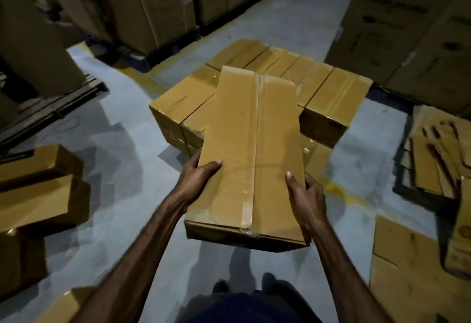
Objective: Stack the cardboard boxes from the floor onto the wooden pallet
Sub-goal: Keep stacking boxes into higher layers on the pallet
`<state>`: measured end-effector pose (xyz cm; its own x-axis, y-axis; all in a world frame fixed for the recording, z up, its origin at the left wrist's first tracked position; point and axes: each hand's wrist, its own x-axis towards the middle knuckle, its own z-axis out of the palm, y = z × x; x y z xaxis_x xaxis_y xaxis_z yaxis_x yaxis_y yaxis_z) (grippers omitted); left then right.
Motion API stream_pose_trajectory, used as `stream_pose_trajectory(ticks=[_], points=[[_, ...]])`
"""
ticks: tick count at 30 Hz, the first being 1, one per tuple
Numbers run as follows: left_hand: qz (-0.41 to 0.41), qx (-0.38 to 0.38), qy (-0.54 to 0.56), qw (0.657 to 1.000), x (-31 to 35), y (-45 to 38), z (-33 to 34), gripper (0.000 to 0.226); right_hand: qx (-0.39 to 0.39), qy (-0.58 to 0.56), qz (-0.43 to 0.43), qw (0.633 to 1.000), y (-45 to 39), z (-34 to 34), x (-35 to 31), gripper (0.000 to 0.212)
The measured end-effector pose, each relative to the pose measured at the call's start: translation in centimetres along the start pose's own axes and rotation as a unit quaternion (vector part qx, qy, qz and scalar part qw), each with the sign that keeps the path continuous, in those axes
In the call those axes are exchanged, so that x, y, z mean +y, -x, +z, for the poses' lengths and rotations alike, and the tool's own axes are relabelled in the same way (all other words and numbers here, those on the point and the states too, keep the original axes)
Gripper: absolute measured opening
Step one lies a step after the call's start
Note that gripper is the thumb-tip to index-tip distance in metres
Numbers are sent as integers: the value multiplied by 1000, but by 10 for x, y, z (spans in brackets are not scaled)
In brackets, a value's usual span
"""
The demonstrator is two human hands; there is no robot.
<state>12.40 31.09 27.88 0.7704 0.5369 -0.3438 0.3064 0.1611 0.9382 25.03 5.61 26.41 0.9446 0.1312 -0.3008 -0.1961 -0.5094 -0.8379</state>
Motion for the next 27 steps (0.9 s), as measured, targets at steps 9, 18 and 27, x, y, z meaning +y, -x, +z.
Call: stream_pose_trajectory(ticks=[9,18,27], points=[[-64,-156,-44,985,9,-94,89,115,92,-2,104,990,-15,-61,35,80],[-118,-192,-141,964,24,-175,226,83,91,0,182,979,-113,-118,71,71],[-162,-179,-234,942,-1,-253,261,100,33,66,230,971,-217,-127,83,61]])
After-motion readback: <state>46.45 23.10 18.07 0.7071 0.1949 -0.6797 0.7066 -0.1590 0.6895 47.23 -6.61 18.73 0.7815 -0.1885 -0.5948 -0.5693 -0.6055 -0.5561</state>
